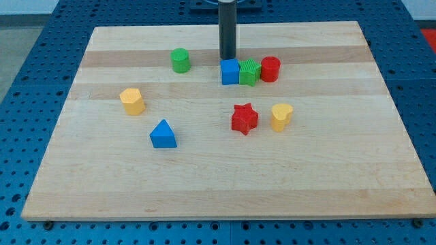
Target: Move the green circle to the groups of blocks
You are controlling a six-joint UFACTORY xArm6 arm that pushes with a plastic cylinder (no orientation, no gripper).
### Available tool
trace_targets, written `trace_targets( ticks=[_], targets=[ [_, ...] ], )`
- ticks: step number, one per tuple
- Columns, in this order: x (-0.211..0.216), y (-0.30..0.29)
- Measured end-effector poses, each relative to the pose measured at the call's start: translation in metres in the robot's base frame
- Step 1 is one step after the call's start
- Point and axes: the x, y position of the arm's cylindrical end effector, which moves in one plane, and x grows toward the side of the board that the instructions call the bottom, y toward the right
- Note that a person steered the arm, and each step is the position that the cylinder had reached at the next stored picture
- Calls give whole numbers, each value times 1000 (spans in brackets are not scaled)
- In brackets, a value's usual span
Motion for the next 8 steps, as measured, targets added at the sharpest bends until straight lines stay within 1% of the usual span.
trace_targets(
  ticks=[1,3,5,6,8],
  targets=[
    [-22,-36],
    [-23,-138],
    [4,-141],
    [4,-134],
    [21,-97]
  ],
)
